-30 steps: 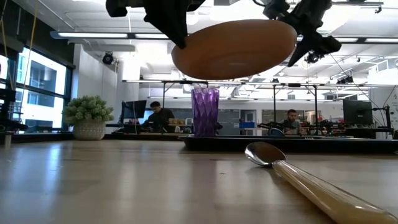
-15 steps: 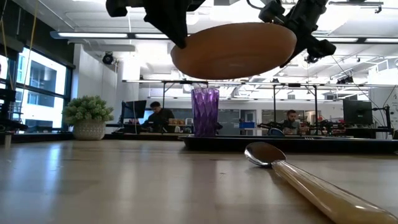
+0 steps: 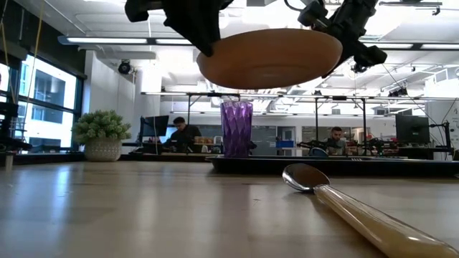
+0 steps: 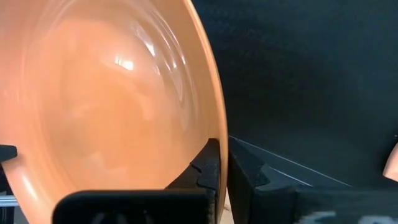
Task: Pick and place plate/cup/fork/spoon on tray
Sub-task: Put the orange plate to the center of the black tray
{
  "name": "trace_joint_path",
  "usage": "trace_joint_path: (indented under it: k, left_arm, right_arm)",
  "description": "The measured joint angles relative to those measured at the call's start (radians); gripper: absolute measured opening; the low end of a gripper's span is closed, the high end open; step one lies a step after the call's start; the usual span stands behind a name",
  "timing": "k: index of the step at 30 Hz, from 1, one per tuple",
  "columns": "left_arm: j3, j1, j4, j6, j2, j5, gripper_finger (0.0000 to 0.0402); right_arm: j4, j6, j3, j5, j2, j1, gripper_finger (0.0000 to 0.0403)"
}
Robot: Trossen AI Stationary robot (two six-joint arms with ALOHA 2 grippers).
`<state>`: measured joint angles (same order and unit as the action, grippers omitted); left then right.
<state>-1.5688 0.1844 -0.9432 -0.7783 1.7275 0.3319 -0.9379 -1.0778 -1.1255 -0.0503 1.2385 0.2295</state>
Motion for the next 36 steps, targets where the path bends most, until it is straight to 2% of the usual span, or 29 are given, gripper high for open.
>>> trace_joint_path:
  k: [7, 11, 20, 30, 36]
  left_arm:
    - [0.000, 0.000, 0.000, 0.092, 0.000, 0.009, 0.0126]
    - [0.000, 0.000, -0.019, 0.162, 0.000, 0.047, 0.0142]
    - [0.000, 0.036, -0.100, 0.181, 0.000, 0.052, 0.0138]
    - [0.000, 0.024, -0.161, 0.300, -0.033, 0.052, 0.0136]
    - [0.000, -0.033, -0.162, 0.385, -0.098, -0.042, 0.0135]
  right_arm:
    - [0.000, -0.002, 0.000, -0.005, 0.000, 0.000, 0.0001]
    - [-0.011, -0.003, 0.000, -0.002, 0.000, 0.000, 0.0001]
    - [-0.105, 0.018, 0.000, 0.017, 0.000, 0.042, 0.0000]
    - [-0.210, 0.132, 0.000, 0.016, -0.002, 0.142, 0.0000]
    - [-0.200, 0.220, 0.053, 0.002, -0.002, 0.210, 0.0000]
